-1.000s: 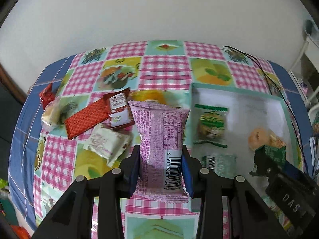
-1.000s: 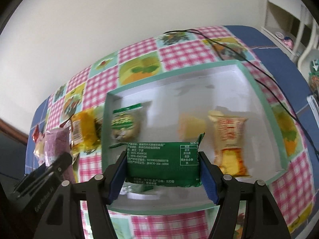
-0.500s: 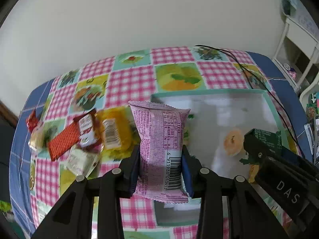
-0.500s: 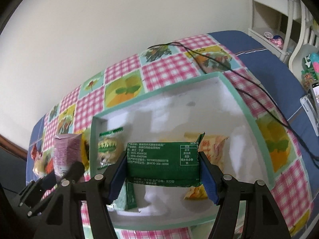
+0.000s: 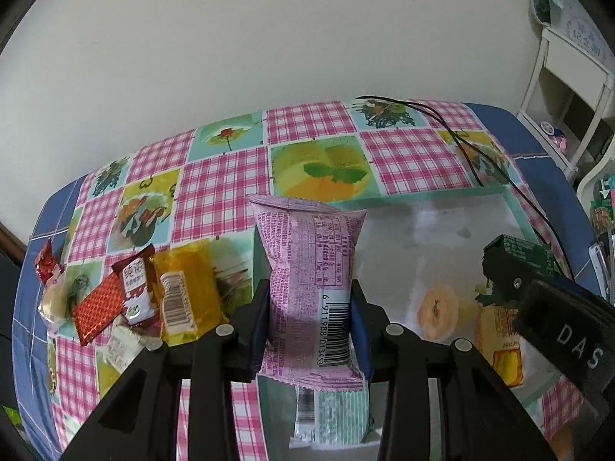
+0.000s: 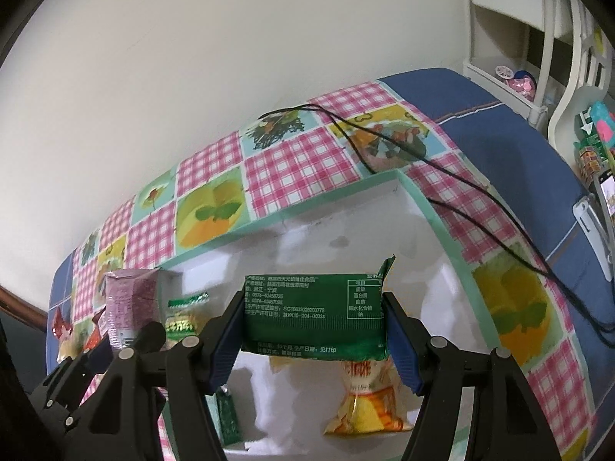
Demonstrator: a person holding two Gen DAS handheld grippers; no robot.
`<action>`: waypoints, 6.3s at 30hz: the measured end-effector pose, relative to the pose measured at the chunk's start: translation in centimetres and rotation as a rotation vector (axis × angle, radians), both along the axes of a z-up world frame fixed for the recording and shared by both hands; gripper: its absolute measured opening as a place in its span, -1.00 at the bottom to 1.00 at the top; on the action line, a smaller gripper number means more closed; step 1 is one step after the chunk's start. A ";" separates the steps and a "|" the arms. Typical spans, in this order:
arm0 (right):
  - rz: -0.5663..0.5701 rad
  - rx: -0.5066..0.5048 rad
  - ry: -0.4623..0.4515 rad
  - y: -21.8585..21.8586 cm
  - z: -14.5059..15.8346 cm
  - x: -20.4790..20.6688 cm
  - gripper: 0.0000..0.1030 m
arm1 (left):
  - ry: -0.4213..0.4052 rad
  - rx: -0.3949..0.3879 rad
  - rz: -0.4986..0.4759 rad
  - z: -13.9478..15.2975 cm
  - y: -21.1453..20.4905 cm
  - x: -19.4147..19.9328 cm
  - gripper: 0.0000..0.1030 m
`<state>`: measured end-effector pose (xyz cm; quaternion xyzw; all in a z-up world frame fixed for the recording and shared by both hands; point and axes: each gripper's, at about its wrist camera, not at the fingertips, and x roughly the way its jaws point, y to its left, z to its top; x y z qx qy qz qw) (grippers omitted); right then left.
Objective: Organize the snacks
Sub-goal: 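Carry pink packet and green box into the white tray and open both tools, then move both tools back over the remaining snacks, then grasp the white packet with left tool while right tool grasps yellow barcode bag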
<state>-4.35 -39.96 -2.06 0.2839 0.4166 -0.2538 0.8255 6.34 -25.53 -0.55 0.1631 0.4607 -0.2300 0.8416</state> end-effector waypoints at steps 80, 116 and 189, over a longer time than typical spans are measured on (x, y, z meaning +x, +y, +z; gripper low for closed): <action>0.055 -0.057 0.115 -0.6 -2.2 3.7 0.73 | 0.012 0.026 0.265 -2.2 3.3 4.6 0.96; 0.099 -0.053 0.091 5.0 -0.3 1.2 1.00 | -0.011 0.006 0.312 0.6 10.3 2.0 0.97; 0.426 0.023 -0.042 17.9 -3.7 14.0 0.31 | 0.299 -0.091 0.591 -8.6 20.9 11.5 0.96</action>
